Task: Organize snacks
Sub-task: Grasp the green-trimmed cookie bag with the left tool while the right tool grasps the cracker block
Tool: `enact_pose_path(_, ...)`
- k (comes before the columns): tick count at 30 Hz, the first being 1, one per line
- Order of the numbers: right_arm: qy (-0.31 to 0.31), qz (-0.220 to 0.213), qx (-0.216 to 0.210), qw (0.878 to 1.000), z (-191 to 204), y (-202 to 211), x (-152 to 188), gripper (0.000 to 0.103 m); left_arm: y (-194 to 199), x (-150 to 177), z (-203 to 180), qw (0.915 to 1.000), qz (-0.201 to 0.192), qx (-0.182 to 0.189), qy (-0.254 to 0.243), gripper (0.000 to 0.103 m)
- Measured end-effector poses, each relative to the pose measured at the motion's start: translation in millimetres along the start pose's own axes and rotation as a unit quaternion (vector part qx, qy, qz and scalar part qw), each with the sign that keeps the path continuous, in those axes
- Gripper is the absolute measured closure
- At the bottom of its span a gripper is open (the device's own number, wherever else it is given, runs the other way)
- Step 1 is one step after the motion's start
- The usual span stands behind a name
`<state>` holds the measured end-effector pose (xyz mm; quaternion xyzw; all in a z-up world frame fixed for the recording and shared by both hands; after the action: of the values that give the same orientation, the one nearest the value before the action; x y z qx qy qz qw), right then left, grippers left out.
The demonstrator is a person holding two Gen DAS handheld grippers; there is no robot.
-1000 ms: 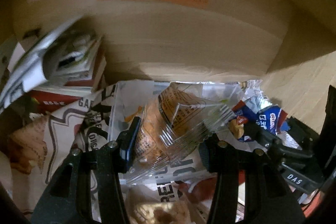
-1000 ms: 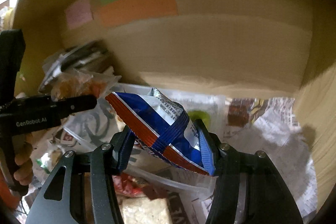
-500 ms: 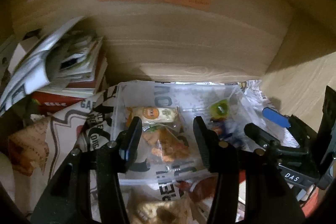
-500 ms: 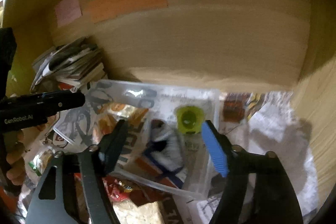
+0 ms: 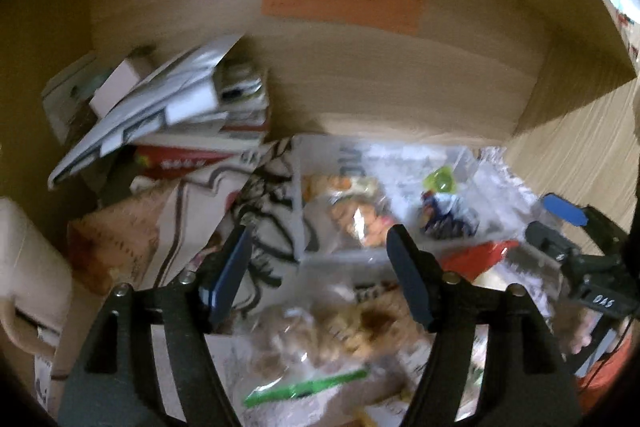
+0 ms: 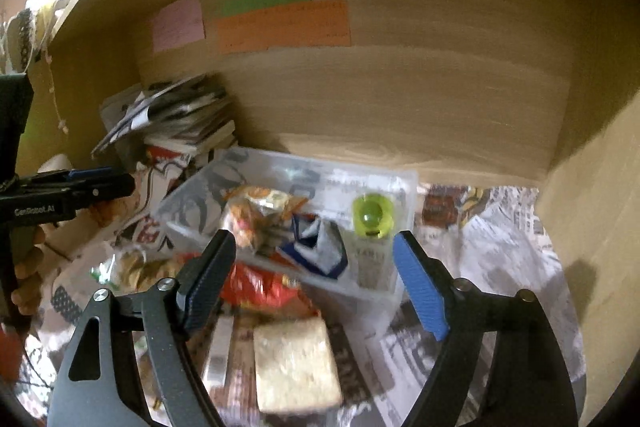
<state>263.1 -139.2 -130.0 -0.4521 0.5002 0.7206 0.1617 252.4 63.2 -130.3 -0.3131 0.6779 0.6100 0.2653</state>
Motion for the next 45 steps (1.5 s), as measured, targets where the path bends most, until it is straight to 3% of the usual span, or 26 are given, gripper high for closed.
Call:
enact_pose_path(11,0.003,0.069,0.002,0.998,5,-8,57,0.018,-42,63,34,0.9963,0.071,-0.030,0.038,0.032)
enact_pose_path(16,0.003,0.105,-0.001,0.994,7,-21,81,0.018,-39,78,47,0.9960,0.064,-0.018,0.060,0.023)
enact_pose_path(22,-0.020,0.104,0.005,0.994,-4,-23,83,0.018,-32,91,44,0.9961,0.071,0.001,0.054,0.019)
enact_pose_path(26,-0.026,0.112,-0.008,0.993,-4,-26,84,0.019,-40,96,34,0.9962,0.080,-0.009,0.033,0.019)
enact_pose_path(31,-0.026,0.119,-0.017,0.992,1,-32,85,0.026,-48,95,38,0.9947,0.083,-0.006,0.061,0.019)
enact_pose_path(32,-0.029,0.122,-0.020,0.992,1,-34,86,0.028,-50,96,40,0.9942,0.083,-0.003,0.068,0.019)
enact_pose_path(34,-0.023,0.139,-0.028,0.990,5,-40,92,0.045,-49,99,42,0.9945,0.078,-0.005,0.070,0.024)
enact_pose_path(38,-0.007,0.138,-0.016,0.990,8,-41,96,0.048,-48,105,40,0.9960,0.073,-0.029,0.043,0.045)
enact_pose_path(45,-0.020,0.100,-0.005,0.995,2,-19,90,0.050,-35,101,37,0.9973,0.061,-0.022,0.033,0.054)
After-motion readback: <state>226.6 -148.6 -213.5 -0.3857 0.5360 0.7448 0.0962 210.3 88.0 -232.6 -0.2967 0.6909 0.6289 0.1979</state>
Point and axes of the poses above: each gripper's, at about its wrist camera, not at the fingertips, and y roughly against the way its jaws point, z to its left, x to its underside, the point moved 9 cm from there along -y, roughly the way its jaws point, and after that the axes turned 2 degrees about z, right-handed, at the moved point
